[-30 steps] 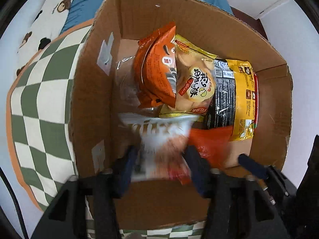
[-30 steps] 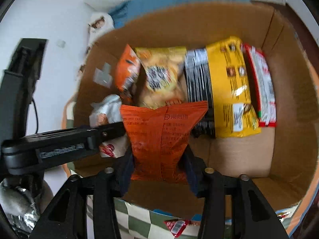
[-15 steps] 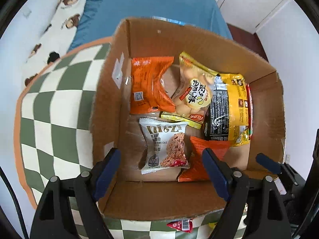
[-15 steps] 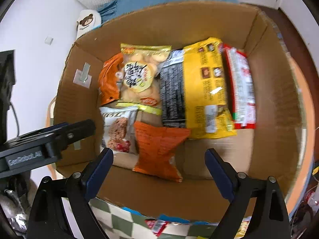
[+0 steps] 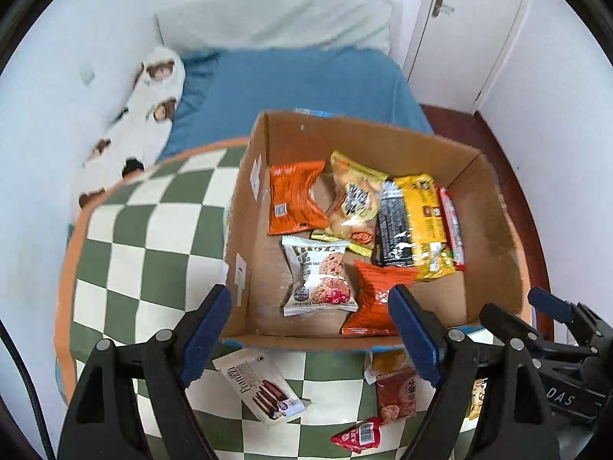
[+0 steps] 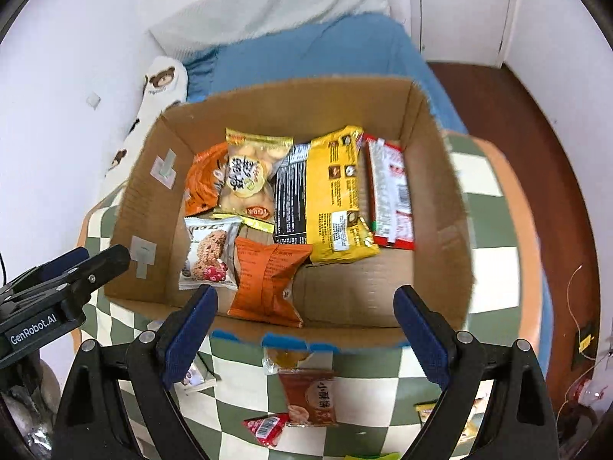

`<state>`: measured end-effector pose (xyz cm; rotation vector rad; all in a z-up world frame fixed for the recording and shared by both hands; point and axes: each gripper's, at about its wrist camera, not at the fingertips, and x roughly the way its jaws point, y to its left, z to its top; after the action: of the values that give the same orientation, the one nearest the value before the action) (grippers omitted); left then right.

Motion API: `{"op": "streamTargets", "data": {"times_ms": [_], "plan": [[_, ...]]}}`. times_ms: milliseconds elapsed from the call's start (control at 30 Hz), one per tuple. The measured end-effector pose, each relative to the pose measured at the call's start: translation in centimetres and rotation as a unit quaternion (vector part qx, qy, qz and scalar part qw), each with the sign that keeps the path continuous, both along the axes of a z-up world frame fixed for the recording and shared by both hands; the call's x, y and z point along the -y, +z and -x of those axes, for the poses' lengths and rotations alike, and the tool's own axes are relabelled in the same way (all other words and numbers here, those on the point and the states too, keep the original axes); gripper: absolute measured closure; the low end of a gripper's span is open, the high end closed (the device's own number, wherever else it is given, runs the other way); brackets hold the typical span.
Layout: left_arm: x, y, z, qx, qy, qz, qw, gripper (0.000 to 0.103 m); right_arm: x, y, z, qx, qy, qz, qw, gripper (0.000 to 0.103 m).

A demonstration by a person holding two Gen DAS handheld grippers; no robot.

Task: Organize snacks
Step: 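Lift both tools out of the box, then grasp the white Franzzi cookie pack with left tool while right tool grasps brown biscuit packet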

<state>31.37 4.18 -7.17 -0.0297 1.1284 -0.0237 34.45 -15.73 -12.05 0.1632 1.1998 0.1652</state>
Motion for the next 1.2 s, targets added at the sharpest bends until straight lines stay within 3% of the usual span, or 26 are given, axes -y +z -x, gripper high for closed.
{"op": "streamTargets", "data": {"times_ms": [433, 733, 867, 1033, 1100, 1200], "plan": [[1.8, 5.6, 8.4, 0.101, -0.030, -0.012, 0.9944, 0.019, 0.7, 8.8, 8.7, 0.120, -0.017, 0.022, 0.992, 0.008], [2.0, 4.8, 10.3, 0.104, -0.019, -0.017, 0.9943, 0.019, 1.2, 9.7, 11.8, 0.125, -0.025, -0.001, 0.992, 0.008], [-0.2, 1.2, 10.0, 0.050, 0.018, -0.007, 0.9986, 0.019, 0.9, 6.3, 11.6, 0.074, -0.014, -0.019, 0.997, 0.008], [-3.6, -6.4, 9.1, -0.062, 0.056, 0.005, 0.9965, 0.020, -0.2, -2.3, 10.6, -0.023, -0.004, -0.018, 1.000, 0.008], [-5.2, -10.1, 8.6, -0.120, 0.070, 0.036, 0.9896, 0.020, -0.7, -5.9, 10.2, -0.060, -0.003, -0.022, 0.998, 0.008], [-7.0, -14.4, 7.8, -0.190, 0.102, 0.099, 0.9714, 0.020, -1.4, -10.6, 9.7, -0.107, -0.004, -0.024, 0.994, 0.008]]}}
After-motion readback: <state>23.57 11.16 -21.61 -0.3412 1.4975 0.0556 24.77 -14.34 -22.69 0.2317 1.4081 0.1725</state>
